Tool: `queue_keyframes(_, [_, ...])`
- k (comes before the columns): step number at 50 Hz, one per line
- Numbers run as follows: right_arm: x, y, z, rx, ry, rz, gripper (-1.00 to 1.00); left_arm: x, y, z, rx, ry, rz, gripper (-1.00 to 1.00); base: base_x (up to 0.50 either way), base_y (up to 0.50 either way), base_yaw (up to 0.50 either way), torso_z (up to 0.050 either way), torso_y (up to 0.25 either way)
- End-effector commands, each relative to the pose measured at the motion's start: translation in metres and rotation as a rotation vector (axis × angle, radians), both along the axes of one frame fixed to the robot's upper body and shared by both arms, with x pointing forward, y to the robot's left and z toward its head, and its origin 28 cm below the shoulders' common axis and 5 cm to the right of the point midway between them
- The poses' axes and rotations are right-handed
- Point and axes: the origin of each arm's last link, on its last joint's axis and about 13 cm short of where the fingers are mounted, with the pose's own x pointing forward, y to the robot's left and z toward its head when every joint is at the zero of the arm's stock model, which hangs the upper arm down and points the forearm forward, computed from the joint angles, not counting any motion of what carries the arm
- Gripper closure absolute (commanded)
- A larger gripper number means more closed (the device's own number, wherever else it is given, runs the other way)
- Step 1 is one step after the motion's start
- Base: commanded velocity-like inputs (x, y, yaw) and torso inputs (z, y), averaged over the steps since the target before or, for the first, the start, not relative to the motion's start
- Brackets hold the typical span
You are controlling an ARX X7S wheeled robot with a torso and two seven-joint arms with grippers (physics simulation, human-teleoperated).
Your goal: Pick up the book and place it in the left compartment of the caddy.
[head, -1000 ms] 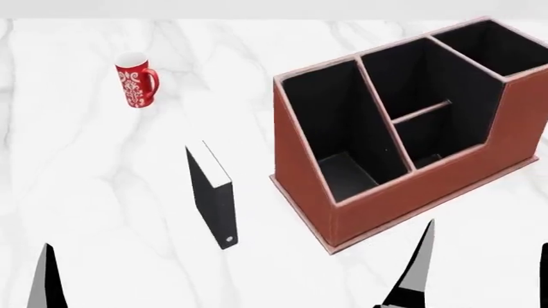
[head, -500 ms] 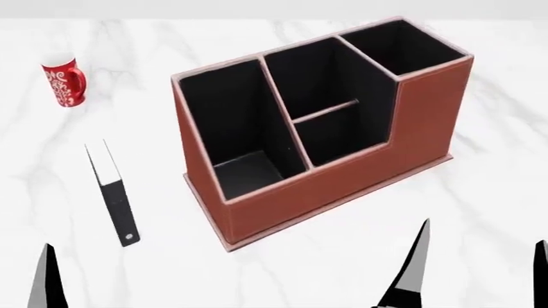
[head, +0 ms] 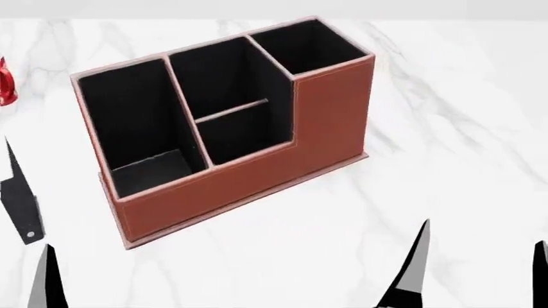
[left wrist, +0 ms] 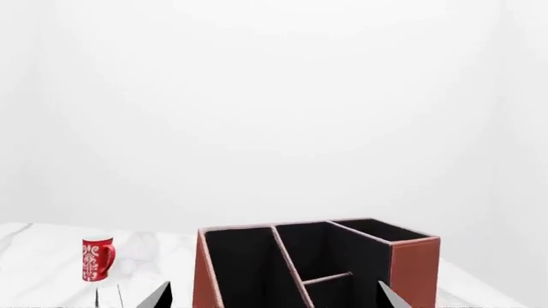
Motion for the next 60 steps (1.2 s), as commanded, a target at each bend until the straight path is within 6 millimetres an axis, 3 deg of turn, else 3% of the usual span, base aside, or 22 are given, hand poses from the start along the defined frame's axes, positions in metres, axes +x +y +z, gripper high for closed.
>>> queue_keyframes(1, [0.0008,0.0004,-0.0008,0.005,0.003,0.005,-1.00,0.0003,0.0002,-0.0002,-0.001,0.001,-0.002,-1.00,0.00,-0.50,0.00,0.000,0.000])
queue_keyframes(25, [0.0009,0.0000,-0.0020,0.021,0.005,0.008,-1.00,0.0005,-0.0002,-0.0002,-0.002,0.002,-0.003,-1.00,0.01,-0.45,0.00,0.000,0.000])
queue_keyframes(34, [0.0003,-0.0001,-0.0022,0.017,0.006,0.007,-1.00,-0.0001,-0.0003,0.0030,-0.002,0.002,-0.002,-1.00,0.13,-0.14,0.00,0.000,0.000])
queue_keyframes(54, [0.0000,0.0004,-0.0023,-0.016,0.013,0.000,-1.00,-0.0008,0.0002,0.0068,-0.003,0.000,-0.002,-1.00,0.50,-0.01,0.00,0.000,0.000])
queue_keyframes(60, [-0.0026,0.0002,-0.0008,-0.010,-0.026,-0.001,-1.00,-0.0010,0.0002,0.0066,-0.004,0.000,-0.002,-1.00,0.00,0.00,0.00,0.000,0.000])
